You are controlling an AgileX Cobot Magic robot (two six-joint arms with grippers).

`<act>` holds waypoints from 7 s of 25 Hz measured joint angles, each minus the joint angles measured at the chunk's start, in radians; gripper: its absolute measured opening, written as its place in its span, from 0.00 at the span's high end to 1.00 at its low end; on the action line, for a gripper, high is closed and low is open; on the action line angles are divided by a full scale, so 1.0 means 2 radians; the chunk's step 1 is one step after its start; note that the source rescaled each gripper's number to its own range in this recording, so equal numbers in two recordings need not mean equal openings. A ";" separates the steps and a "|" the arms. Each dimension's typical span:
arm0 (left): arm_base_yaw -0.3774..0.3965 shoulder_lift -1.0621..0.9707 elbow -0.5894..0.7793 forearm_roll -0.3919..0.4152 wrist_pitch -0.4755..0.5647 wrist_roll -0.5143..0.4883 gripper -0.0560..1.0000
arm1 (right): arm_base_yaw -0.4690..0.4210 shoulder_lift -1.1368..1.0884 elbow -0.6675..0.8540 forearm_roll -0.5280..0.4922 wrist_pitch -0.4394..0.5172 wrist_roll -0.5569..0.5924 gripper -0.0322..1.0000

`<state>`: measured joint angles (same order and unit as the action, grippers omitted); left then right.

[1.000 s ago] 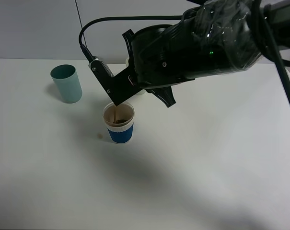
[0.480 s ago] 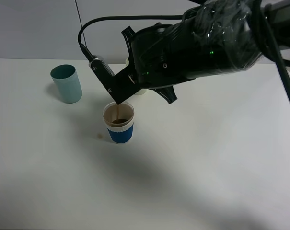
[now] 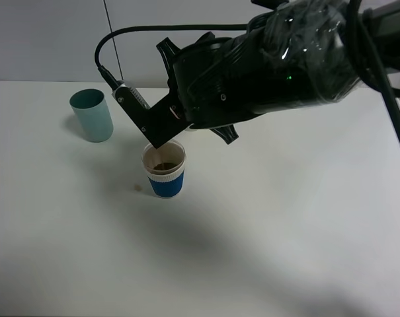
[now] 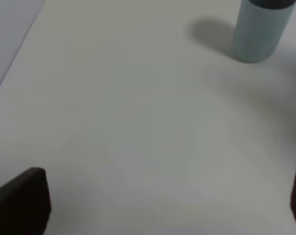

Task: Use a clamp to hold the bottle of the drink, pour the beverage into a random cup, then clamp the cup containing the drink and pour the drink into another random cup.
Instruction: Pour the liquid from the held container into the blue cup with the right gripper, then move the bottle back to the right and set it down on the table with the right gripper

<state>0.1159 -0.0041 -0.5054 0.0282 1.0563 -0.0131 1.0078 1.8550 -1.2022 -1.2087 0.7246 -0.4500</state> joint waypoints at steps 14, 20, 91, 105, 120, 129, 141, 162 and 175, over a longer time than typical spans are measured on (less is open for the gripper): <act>0.000 0.000 0.000 0.000 0.000 0.000 0.00 | 0.016 0.000 0.000 -0.018 0.031 0.000 0.97; 0.000 0.000 0.000 0.000 0.000 0.000 0.00 | 0.016 0.000 0.000 -0.012 0.036 -0.029 0.97; 0.000 0.000 0.000 0.000 0.000 0.000 0.00 | 0.035 0.000 0.000 -0.066 0.009 0.002 0.97; 0.000 0.000 0.000 0.000 0.000 0.000 0.00 | 0.031 0.000 0.000 0.012 0.023 0.186 0.97; 0.000 0.000 0.000 0.000 0.000 0.000 0.00 | -0.027 -0.062 0.000 0.118 -0.005 0.338 0.97; 0.000 0.000 0.000 0.000 0.000 0.000 0.00 | -0.057 -0.090 0.000 0.195 -0.045 0.354 0.97; 0.000 0.000 0.000 0.000 0.000 0.000 0.00 | -0.113 -0.097 0.000 0.307 -0.122 0.318 0.97; 0.000 0.000 0.000 0.000 0.000 0.000 0.00 | -0.209 -0.183 0.241 0.552 -0.413 0.082 0.97; 0.000 0.000 0.000 0.000 0.000 0.000 0.00 | -0.262 -0.187 0.386 0.658 -0.646 0.006 0.97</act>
<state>0.1159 -0.0041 -0.5054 0.0282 1.0563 -0.0131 0.4844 1.4804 -0.4302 0.1064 -0.5676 -0.4370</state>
